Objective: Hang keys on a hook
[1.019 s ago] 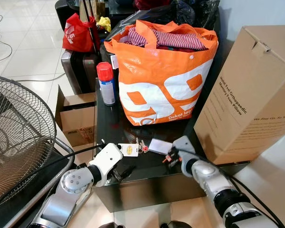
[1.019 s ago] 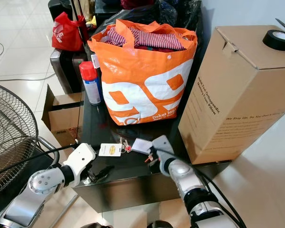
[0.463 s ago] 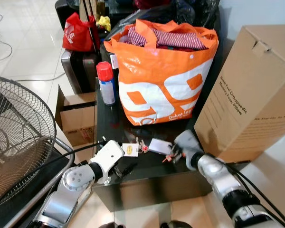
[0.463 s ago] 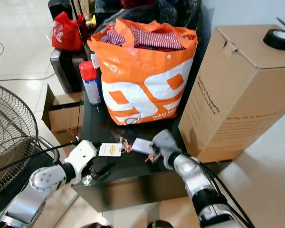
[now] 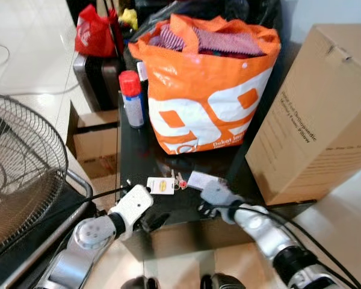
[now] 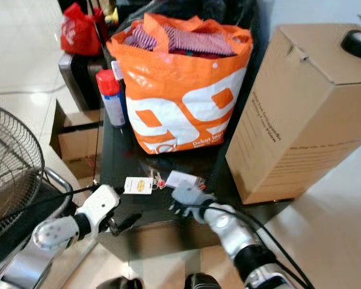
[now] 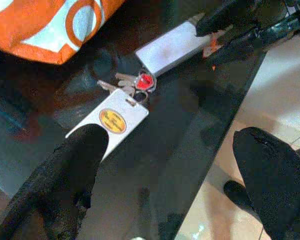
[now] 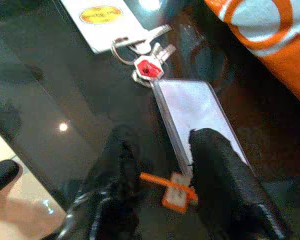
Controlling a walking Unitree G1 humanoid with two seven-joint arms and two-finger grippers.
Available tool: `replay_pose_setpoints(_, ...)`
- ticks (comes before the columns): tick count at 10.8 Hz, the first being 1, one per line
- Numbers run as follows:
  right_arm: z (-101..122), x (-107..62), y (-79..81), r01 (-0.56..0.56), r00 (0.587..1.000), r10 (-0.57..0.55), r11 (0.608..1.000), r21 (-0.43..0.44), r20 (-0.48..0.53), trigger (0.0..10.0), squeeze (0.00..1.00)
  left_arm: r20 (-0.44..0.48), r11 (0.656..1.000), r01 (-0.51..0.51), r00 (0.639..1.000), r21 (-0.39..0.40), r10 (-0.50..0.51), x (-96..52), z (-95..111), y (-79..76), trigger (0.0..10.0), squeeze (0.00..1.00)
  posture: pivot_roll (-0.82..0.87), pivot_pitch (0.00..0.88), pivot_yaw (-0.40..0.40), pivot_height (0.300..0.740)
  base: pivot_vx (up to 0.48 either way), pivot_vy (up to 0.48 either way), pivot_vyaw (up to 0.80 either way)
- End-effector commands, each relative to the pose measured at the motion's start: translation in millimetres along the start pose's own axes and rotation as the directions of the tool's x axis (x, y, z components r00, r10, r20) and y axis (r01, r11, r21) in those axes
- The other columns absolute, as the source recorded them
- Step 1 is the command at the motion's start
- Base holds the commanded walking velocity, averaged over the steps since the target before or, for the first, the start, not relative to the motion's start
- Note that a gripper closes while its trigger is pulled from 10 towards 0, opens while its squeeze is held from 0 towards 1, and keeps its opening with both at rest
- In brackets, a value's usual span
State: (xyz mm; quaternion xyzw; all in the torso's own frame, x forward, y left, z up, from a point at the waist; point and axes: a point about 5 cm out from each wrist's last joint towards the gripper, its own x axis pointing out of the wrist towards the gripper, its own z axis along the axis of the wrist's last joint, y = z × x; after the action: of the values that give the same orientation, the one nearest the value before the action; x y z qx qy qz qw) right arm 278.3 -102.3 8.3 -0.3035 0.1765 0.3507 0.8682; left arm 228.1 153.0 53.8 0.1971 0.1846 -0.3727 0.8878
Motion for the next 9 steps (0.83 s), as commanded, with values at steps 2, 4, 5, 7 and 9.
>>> replay_pose_setpoints(2,-2,3.9,2.6,0.005,0.999,-0.010,0.995,-0.100,-0.051,10.0,1.00,-0.013,1.000,0.011,1.000,0.013,-0.011,-3.3,0,-2.6,10.0,0.00,-0.13,0.153,-0.004,0.740,0.000,0.000,0.00)
replay_pose_setpoints(4,-5,8.1,-10.9,0.140,0.977,-0.172,0.964,-0.224,-0.128,10.0,0.00,-0.013,1.000,0.008,1.000,0.019,-0.008,-2.5,1,-1.9,10.0,0.00,-0.12,0.153,-0.006,0.740,0.000,0.000,0.00)
replay_pose_setpoints(5,-6,8.1,-17.0,0.178,0.964,-0.222,0.949,-0.261,-0.148,10.0,0.00,-0.012,1.000,0.004,1.000,0.021,-0.003,-2.5,1,-1.4,10.0,0.00,-0.12,0.147,-0.006,0.740,0.000,0.000,0.00)
replay_pose_setpoints(7,-10,7.5,-23.1,0.197,0.949,-0.262,0.928,-0.317,-0.174,10.0,0.00,-0.010,1.000,-0.001,1.000,0.023,0.001,-2.0,2,-1.0,10.0,0.00,-0.11,0.139,-0.005,0.740,0.000,0.000,0.00)
replay_pose_setpoints(9,-10,10.3,-17.3,0.178,0.954,-0.248,0.919,-0.351,-0.166,10.0,0.00,-0.006,1.000,0.000,1.000,0.030,0.000,-0.4,4,0.4,10.0,0.00,-0.11,0.132,-0.002,0.740,0.000,0.000,0.00)
